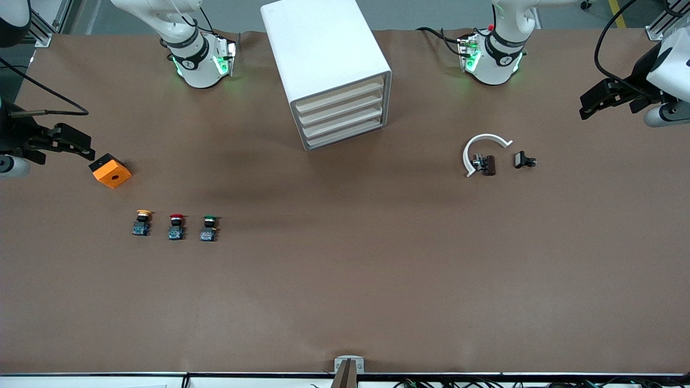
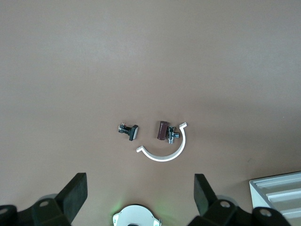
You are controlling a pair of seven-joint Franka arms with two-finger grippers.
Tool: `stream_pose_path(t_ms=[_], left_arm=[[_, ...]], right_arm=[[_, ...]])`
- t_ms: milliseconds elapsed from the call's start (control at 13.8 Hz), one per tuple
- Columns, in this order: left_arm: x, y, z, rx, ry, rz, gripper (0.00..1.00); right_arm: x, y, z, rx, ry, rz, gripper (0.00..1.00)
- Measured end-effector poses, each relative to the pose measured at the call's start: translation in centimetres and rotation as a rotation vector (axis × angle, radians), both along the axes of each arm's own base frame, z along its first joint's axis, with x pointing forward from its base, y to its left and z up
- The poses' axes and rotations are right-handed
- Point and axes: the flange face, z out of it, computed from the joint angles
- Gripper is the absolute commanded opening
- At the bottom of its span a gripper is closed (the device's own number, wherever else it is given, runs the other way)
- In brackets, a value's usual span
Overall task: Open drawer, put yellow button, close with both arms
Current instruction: 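Reach the right gripper to the yellow button while the left gripper approaches the cabinet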
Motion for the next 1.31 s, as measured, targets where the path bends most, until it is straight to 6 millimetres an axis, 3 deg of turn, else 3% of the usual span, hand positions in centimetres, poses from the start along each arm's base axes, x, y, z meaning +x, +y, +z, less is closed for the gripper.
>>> stream_pose_path(t_ms=[363,508,725,1016,1161,1306], left_arm=[[0.0,0.0,-0.1,0.000,0.002,0.000,1.00],[0.7,0.0,-1.1,0.000,0.023,0.000,1.00],[3.4,-0.4,-5.1,-0.004,0.066,0.015,1.00],[7.3,-2.2,-11.4,-0.065,0.102,0.163,1.00],[8.5,-4.5,-14.8,-0.084,0.152,0.301,1.00],[8.9,-8.0,-18.0,-0.066,0.216,0.483,1.00]], right_arm=[[0.0,0.0,0.0,0.000,0.000,0.000,1.00],[0.0,0.0,0.0,0.000,0.000,0.000,1.00],[0.0,0.0,-0.1,0.000,0.001,0.000,1.00],[0.5,-0.2,-1.0,-0.003,0.017,-0.002,1.00],[1.2,-0.3,-2.4,-0.011,0.040,0.000,1.00],[1.9,-0.4,-3.8,-0.017,0.057,0.000,1.00]])
